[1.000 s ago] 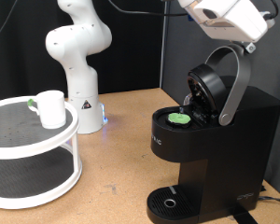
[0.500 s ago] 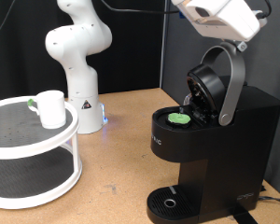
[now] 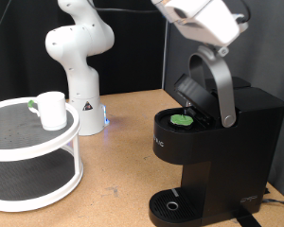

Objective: Make a cup of coffee with the keurig machine

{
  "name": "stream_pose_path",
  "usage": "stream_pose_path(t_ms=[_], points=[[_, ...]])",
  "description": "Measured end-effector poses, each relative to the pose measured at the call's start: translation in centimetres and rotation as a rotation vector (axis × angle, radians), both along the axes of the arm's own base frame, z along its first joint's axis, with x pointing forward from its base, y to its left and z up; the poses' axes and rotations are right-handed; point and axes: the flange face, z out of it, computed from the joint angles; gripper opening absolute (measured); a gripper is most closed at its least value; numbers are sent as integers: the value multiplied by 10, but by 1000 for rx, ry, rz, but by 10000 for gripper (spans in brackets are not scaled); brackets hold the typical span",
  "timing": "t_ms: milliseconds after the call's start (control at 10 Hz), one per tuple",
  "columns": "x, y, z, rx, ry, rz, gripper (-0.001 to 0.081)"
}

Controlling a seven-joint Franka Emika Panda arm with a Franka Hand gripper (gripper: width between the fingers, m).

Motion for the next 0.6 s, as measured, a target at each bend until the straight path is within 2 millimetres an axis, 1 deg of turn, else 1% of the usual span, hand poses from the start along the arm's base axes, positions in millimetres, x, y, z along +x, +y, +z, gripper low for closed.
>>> stream_pose_path(t_ms=[300, 600], points=[[-1, -36, -20, -23, 20, 2, 0], [-3, -61, -32, -23, 22, 10, 0]])
